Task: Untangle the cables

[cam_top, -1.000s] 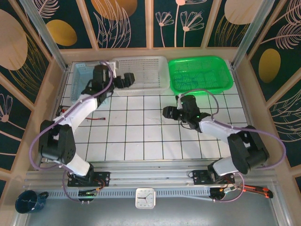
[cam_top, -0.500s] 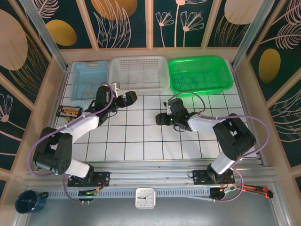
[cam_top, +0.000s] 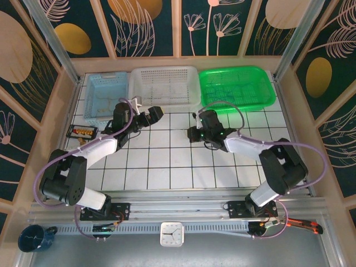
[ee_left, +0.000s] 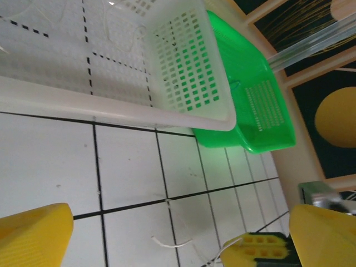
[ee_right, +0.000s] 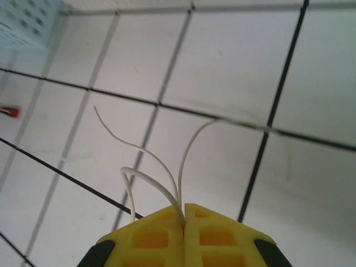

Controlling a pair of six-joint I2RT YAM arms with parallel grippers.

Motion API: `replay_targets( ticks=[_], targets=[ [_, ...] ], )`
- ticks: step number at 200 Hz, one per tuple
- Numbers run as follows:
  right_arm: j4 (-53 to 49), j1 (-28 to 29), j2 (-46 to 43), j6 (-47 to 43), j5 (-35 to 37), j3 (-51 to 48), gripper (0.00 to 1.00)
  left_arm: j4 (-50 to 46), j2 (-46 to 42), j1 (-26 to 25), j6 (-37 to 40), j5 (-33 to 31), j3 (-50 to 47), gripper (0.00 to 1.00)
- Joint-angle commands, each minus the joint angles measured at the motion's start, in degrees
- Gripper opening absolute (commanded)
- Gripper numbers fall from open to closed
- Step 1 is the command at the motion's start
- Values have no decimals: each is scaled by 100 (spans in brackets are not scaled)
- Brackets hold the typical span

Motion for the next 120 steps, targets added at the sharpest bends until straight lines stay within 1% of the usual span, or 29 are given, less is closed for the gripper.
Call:
replay_targets(
  ticks=[1,38,50,63,89,98,108,120],
  targets=[
    [-113,-6,-374,-52,-36,271,0,589,95,-122,-430,371,-69,99],
    [-116,-13,-574,63,-205,517,0,887,227,-432,-667,387,-77,99],
    [-88,-13,-611,102,-279,562,0,1000,275,-487,-720,361,-88,97],
    [-78,-6,-662,133,-351,603,0,1155,334,-525,-803,363,-88,90],
    [-59,-11,-736,169,-408,622,0,1370,497,-565,-899,352,-7,70],
    [-43,-10,-763,187,-424,617,0,1423,567,-586,-927,356,48,65],
    [-21,-13,-782,211,-445,597,0,1446,655,-609,-926,356,125,61],
    [7,-13,-799,227,-455,591,0,1493,751,-639,-952,370,216,59]
  ],
)
